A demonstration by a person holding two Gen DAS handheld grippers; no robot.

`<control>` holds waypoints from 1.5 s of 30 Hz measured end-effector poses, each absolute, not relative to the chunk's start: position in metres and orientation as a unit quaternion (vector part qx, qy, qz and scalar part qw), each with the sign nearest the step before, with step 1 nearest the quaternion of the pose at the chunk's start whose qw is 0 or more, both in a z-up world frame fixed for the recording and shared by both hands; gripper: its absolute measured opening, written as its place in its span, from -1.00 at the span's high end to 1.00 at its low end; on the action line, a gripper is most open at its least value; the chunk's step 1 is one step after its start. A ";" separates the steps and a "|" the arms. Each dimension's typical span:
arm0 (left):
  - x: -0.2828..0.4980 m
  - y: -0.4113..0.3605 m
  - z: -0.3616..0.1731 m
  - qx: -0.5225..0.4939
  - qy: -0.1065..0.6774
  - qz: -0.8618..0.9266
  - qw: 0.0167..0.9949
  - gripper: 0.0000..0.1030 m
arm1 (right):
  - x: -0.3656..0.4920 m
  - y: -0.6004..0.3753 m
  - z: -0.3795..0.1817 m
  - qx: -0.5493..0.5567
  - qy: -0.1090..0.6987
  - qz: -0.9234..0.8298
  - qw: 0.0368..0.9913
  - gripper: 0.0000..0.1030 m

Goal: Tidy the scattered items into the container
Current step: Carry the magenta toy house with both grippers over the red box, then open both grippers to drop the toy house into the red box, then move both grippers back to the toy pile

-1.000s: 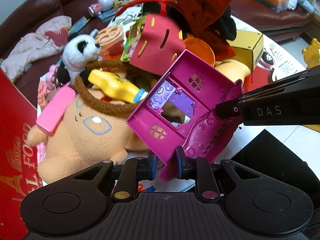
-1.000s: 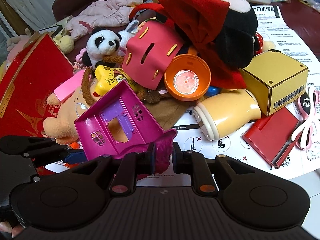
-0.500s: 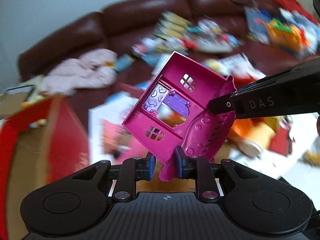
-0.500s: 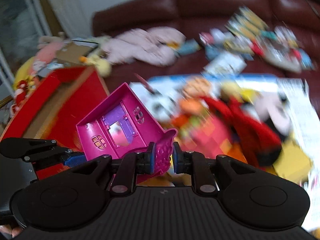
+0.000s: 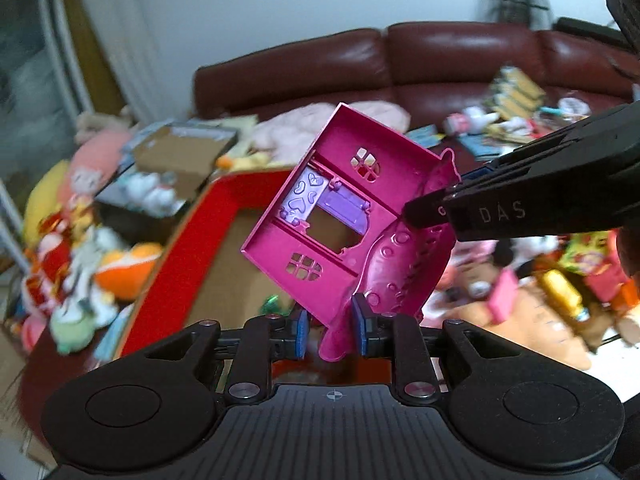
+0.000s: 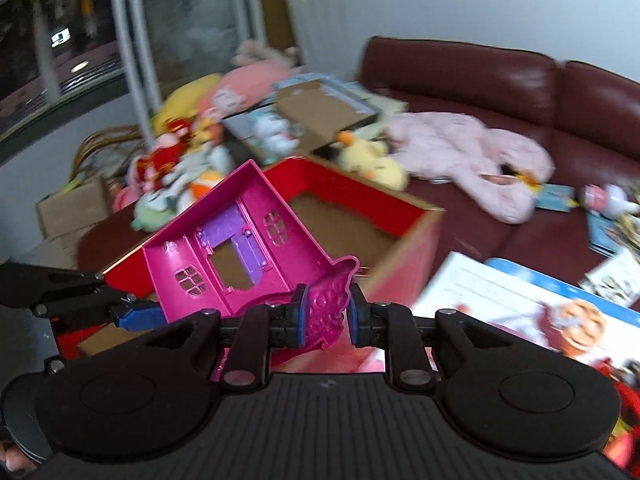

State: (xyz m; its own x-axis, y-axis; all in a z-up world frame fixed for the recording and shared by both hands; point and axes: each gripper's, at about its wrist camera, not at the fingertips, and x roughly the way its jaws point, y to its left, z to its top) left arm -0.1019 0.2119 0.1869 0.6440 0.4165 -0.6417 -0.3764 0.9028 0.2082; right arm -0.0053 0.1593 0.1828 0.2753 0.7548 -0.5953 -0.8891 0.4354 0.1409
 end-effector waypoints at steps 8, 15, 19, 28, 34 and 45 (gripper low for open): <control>-0.134 0.280 0.185 -0.032 0.372 0.255 0.892 0.27 | -0.031 0.224 0.175 -0.140 0.336 0.558 0.746 0.53; -0.147 0.303 0.187 -0.032 0.371 0.269 0.888 0.24 | -0.043 0.249 0.182 -0.152 0.329 0.578 0.731 0.43; -0.146 0.302 0.175 -0.034 0.388 0.264 0.883 0.25 | -0.043 0.253 0.169 -0.160 0.345 0.575 0.725 0.42; -0.146 0.304 0.144 -0.048 0.424 0.257 0.867 -0.38 | -0.042 0.257 0.132 -0.175 0.412 0.569 0.690 -0.10; -0.146 0.307 0.140 -0.050 0.425 0.275 0.861 -0.63 | -0.036 0.249 0.130 -0.172 0.410 0.556 0.702 -0.56; -0.135 0.295 0.140 -0.031 0.422 0.268 0.865 -0.72 | -0.022 0.228 0.143 -0.156 0.398 0.550 0.718 -0.57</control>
